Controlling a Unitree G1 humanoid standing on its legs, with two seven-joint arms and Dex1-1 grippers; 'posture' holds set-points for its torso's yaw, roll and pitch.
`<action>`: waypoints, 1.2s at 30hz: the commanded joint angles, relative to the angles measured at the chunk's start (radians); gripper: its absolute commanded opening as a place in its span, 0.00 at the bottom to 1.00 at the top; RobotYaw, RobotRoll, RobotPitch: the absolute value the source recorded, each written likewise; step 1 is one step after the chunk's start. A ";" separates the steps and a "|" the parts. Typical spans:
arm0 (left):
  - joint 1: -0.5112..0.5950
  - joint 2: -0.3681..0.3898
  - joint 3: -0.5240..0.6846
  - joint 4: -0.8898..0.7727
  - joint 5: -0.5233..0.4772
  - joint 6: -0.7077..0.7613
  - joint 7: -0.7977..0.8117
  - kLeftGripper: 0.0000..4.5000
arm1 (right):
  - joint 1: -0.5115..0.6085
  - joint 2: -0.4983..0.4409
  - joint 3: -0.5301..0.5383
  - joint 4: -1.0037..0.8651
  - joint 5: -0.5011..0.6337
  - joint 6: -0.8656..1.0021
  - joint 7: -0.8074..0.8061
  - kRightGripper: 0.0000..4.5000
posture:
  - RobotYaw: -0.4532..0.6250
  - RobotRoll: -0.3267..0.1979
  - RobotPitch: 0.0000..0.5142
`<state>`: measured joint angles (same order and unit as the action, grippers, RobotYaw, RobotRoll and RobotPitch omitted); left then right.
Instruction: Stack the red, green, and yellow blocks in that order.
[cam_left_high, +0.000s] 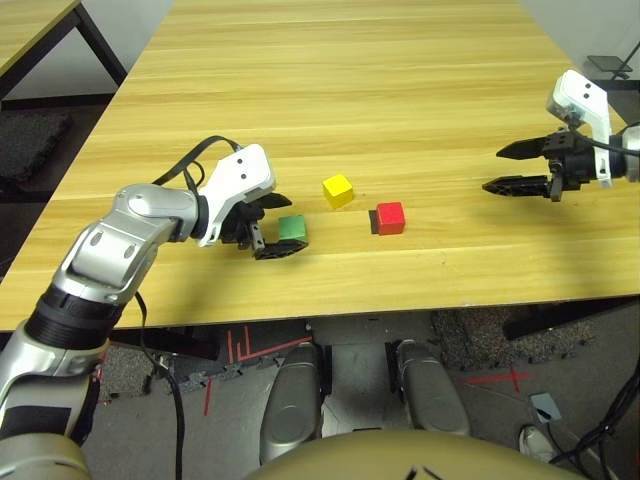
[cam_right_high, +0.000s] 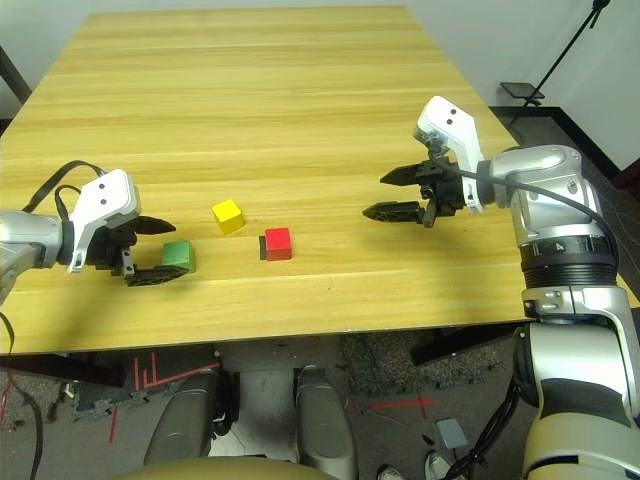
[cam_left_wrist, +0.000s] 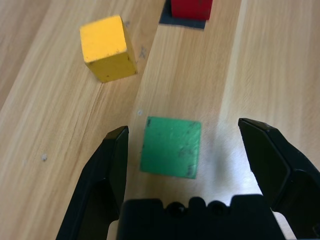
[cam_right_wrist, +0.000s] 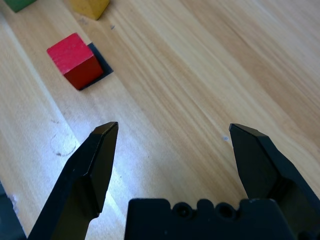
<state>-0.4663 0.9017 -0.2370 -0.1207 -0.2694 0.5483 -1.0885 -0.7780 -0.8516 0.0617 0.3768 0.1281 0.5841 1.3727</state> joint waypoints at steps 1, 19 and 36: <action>-0.020 -0.021 -0.034 0.064 0.052 -0.061 -0.024 1.00 | 0.022 -0.007 -0.012 -0.045 0.030 0.031 -0.019 1.00 | 0.59 0.41 0.19; -0.100 -0.111 -0.007 -0.025 0.031 0.107 -0.061 0.46 | 0.065 -0.027 -0.027 -0.102 0.096 0.066 -0.083 1.00 | 0.57 0.42 0.18; -0.490 -0.391 -0.218 0.225 0.084 0.145 -0.104 0.46 | 0.169 -0.019 -0.054 -0.209 0.156 0.112 -0.142 1.00 | 0.51 0.51 0.20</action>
<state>-0.9337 0.5248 -0.4288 0.0538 -0.2088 0.7270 -1.1883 -0.6283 -0.8702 0.0213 0.2011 0.2594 0.6778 1.2423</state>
